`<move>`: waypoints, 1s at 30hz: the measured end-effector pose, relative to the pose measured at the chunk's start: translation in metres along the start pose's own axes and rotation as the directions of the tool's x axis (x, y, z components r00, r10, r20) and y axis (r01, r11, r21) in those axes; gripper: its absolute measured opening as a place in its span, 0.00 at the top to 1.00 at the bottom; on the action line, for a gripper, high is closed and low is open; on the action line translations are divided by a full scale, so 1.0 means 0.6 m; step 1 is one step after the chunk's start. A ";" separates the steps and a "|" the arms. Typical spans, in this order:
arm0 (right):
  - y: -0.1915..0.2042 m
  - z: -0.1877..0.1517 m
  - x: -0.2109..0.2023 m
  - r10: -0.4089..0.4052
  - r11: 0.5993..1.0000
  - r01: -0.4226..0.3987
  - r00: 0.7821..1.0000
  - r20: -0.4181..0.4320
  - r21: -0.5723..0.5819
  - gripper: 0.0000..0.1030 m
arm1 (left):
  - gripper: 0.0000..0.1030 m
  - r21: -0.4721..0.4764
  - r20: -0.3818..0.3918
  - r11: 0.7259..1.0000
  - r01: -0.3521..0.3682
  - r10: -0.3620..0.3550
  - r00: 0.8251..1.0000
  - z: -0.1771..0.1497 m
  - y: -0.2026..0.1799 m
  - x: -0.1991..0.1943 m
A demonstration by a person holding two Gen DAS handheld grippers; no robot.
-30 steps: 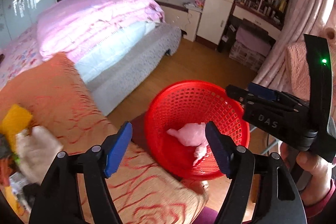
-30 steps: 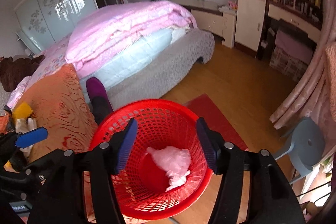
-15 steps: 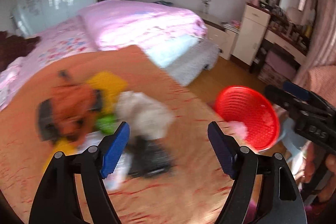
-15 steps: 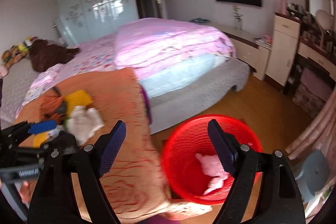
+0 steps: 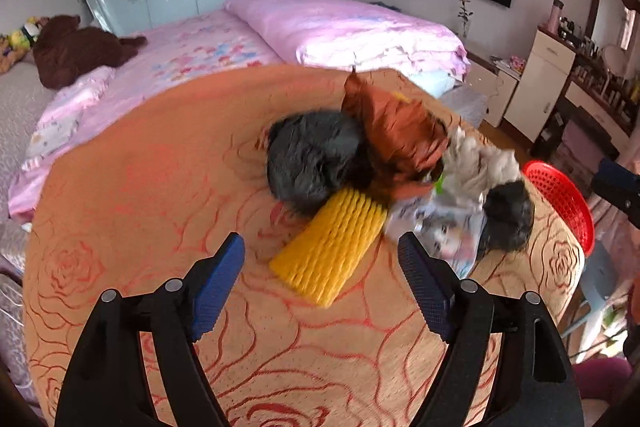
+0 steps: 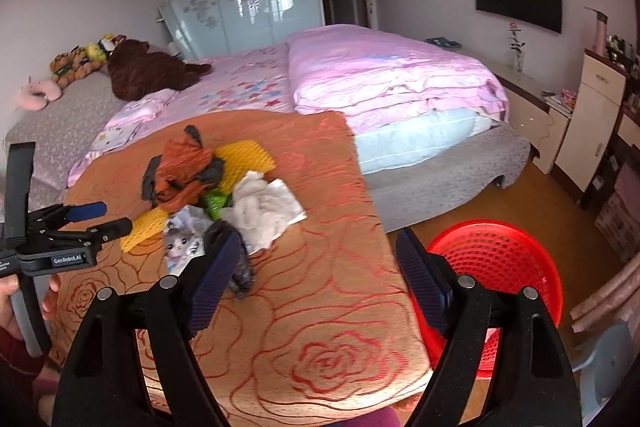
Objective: Collect trash
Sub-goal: 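Grasp the yellow foam net with the left tool while the right tool grasps a black plastic bag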
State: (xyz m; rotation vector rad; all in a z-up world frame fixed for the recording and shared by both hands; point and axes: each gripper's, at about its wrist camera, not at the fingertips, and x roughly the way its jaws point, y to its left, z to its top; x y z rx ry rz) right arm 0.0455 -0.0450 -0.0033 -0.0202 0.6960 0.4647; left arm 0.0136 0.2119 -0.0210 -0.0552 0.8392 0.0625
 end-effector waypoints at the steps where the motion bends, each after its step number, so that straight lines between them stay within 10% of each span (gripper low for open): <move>1: 0.004 0.000 0.002 0.004 1.000 -0.004 1.000 -0.003 -0.002 0.25 | 0.26 0.005 -0.009 1.000 0.012 -0.012 1.000 -0.001 -0.001 0.005; 14: 0.050 -0.016 0.044 0.036 0.998 -0.039 0.998 -0.053 -0.046 0.25 | 0.29 -0.019 -0.069 0.999 0.040 -0.041 0.997 -0.013 0.014 0.057; 22: 0.075 -0.028 0.084 0.080 0.994 -0.086 0.992 -0.093 -0.062 0.25 | 0.72 0.001 -0.078 0.999 0.054 -0.054 0.996 -0.015 0.008 0.067; 30: 0.109 -0.032 0.125 0.119 0.987 -0.133 0.982 -0.145 -0.092 0.64 | 0.89 -0.036 -0.055 0.997 0.070 -0.072 0.996 -0.011 0.022 0.057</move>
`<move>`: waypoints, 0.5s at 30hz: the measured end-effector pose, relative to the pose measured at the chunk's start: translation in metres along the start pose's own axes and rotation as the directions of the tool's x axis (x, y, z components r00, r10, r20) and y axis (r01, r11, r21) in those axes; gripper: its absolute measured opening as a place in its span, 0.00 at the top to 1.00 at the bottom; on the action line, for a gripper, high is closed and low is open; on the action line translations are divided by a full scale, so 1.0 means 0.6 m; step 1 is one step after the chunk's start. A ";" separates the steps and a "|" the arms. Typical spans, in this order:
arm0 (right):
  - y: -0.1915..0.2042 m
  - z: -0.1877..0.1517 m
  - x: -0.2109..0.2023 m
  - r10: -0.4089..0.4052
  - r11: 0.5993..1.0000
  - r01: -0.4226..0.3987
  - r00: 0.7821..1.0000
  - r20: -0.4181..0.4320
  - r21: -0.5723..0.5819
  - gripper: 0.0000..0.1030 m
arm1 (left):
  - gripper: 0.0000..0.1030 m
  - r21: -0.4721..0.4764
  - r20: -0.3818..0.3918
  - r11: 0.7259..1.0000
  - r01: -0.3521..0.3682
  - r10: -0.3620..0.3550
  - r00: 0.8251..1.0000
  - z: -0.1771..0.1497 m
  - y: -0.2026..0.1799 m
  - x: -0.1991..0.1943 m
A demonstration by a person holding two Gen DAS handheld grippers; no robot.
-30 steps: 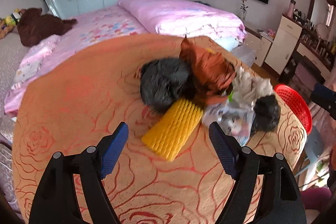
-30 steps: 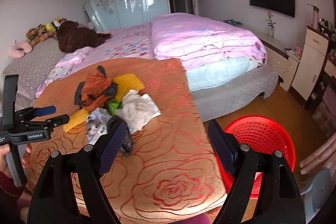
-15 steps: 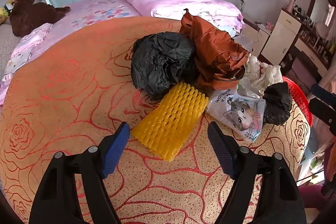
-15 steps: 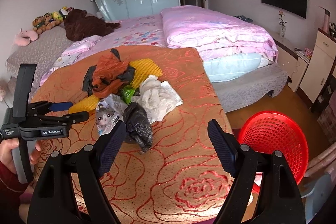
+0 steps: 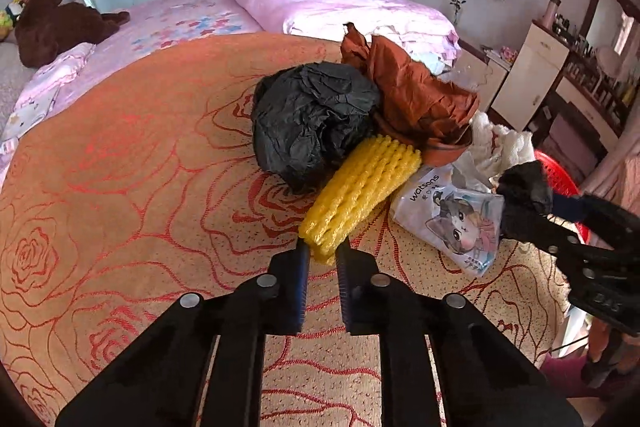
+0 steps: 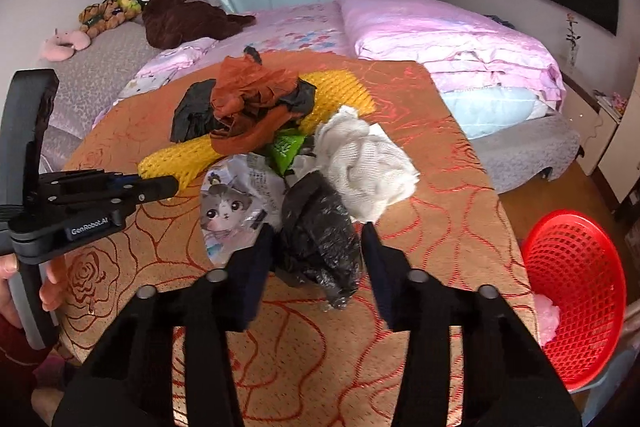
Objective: Collect trash
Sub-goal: 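Grasp the yellow foam net with the left tool while the right tool grasps a black plastic bag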
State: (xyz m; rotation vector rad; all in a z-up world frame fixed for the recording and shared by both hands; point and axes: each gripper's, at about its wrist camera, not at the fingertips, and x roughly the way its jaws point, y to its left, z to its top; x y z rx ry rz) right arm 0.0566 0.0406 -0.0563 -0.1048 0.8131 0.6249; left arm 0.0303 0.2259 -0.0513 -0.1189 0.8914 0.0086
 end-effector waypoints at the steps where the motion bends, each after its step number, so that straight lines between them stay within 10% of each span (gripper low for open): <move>1: 0.003 0.000 -0.002 0.003 1.000 -0.003 1.000 0.003 -0.007 0.67 | 0.89 -0.005 0.006 1.000 0.001 -0.001 1.000 -0.001 0.002 -0.004; 15: -0.008 0.006 -0.078 0.042 0.999 -0.044 0.997 0.062 0.022 0.78 | 0.89 0.007 0.090 0.999 0.031 -0.032 0.995 -0.006 -0.007 -0.079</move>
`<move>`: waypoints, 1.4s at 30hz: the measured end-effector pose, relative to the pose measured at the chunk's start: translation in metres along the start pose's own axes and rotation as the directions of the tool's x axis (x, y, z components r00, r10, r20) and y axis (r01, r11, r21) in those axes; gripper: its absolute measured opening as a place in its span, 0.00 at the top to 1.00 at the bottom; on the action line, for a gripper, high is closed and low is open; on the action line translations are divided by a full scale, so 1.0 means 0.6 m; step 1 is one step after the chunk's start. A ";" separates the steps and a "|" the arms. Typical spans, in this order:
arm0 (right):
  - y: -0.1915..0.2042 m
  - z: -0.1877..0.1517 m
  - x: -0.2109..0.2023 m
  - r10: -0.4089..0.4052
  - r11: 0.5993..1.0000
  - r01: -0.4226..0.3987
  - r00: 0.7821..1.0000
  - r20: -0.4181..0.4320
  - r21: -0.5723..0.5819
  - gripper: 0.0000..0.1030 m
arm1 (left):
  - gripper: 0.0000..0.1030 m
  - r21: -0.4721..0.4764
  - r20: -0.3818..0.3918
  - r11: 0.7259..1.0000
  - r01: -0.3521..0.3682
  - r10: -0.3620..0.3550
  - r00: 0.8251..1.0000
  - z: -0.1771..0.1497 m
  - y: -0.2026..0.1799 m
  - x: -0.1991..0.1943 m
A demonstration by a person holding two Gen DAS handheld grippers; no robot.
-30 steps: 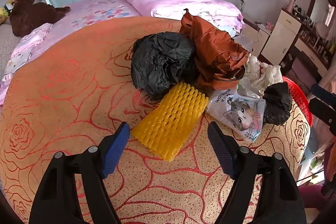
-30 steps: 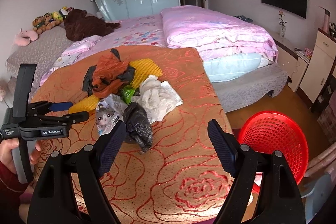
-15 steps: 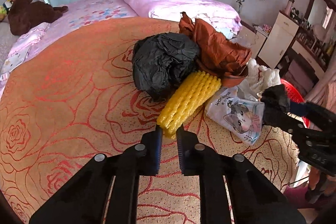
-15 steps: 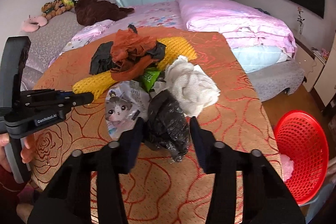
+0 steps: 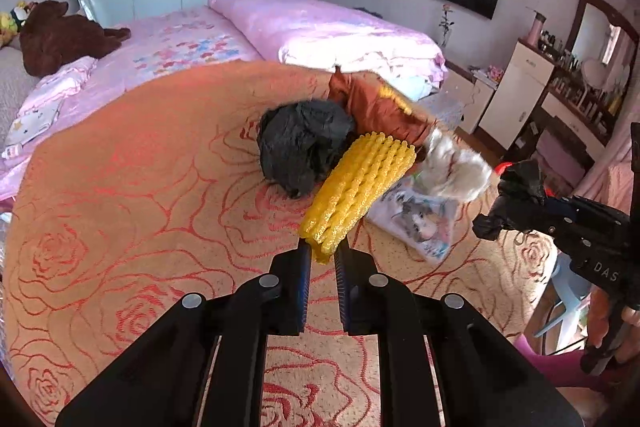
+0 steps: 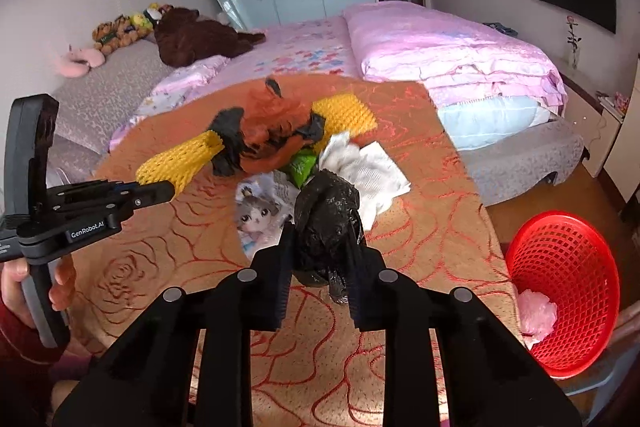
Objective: Collect trash
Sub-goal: 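Grasp the yellow foam net with the left tool while the right tool grasps a black plastic bag, then carry both items over the red wastebasket and open both tools to drop them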
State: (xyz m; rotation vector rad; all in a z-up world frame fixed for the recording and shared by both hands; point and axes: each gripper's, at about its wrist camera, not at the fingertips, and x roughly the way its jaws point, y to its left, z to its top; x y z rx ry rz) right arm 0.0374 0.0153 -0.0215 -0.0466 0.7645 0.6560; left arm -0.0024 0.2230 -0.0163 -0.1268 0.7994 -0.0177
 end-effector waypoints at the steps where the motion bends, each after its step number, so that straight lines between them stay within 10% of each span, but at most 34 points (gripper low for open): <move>1: -0.001 0.003 -0.008 -0.002 1.000 0.002 1.000 0.012 -0.001 0.78 | 0.89 0.001 0.013 1.000 0.005 -0.005 1.000 0.005 -0.003 -0.008; 42: -0.241 0.032 -0.144 -0.315 0.929 0.272 0.936 0.155 0.251 0.78 | 0.89 0.152 0.034 0.981 0.122 -0.128 0.991 0.133 -0.256 0.057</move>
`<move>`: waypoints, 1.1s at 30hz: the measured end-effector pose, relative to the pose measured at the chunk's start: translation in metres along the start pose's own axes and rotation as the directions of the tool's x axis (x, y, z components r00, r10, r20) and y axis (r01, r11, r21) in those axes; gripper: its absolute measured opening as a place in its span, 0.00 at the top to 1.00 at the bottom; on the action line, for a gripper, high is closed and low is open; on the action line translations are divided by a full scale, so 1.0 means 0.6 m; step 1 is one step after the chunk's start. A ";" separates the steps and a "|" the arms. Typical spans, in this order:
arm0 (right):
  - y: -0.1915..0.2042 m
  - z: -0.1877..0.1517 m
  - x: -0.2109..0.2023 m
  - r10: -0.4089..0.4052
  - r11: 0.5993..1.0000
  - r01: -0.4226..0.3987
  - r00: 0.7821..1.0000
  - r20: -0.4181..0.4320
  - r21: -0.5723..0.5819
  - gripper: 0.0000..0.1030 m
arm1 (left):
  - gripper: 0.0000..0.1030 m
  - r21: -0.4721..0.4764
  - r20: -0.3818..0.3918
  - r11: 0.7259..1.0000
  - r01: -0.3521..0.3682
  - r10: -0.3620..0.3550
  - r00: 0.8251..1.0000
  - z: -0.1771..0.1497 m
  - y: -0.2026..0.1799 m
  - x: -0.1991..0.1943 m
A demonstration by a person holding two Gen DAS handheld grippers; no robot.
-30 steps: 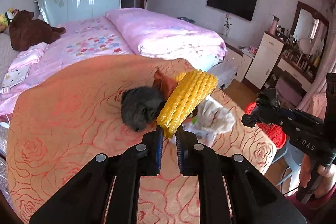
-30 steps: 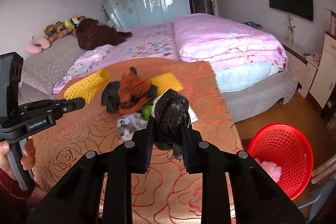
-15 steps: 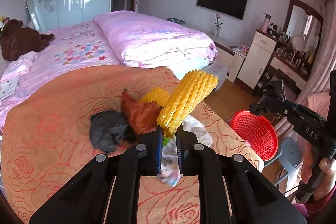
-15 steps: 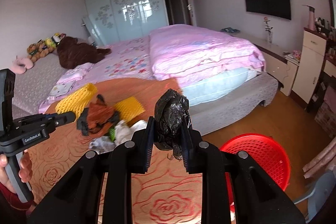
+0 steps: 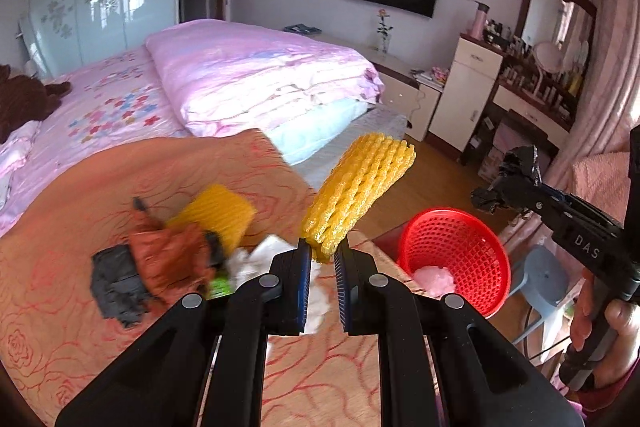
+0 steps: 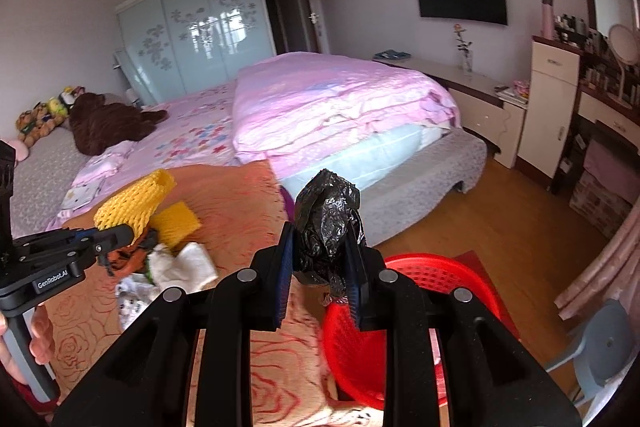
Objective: Collect trash
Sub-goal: 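Carry both items over the red wastebasket and open both tools to drop them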
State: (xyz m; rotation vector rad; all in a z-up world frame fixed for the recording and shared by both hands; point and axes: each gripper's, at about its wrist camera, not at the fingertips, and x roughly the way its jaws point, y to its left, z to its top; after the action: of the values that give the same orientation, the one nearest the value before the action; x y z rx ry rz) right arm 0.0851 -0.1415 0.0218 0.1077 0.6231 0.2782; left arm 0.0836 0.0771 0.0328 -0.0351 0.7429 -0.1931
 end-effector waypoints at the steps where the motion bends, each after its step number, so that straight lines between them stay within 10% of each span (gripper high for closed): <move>1: -0.009 -0.002 0.000 -0.009 1.000 0.009 1.000 0.000 0.008 0.78 | 0.89 0.010 -0.005 1.000 0.006 -0.006 1.000 0.002 -0.012 0.006; 33: -0.209 -0.074 0.079 -0.155 0.972 0.178 0.977 -0.147 0.155 0.77 | 0.89 0.182 -0.230 0.982 0.050 -0.007 0.973 -0.012 -0.201 0.196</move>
State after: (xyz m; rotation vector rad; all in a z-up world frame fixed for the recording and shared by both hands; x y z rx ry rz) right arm 0.1238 -0.2473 -0.0639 0.1987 0.7847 0.0696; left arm 0.1437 -0.0628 -0.0393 0.1577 0.9516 -0.2969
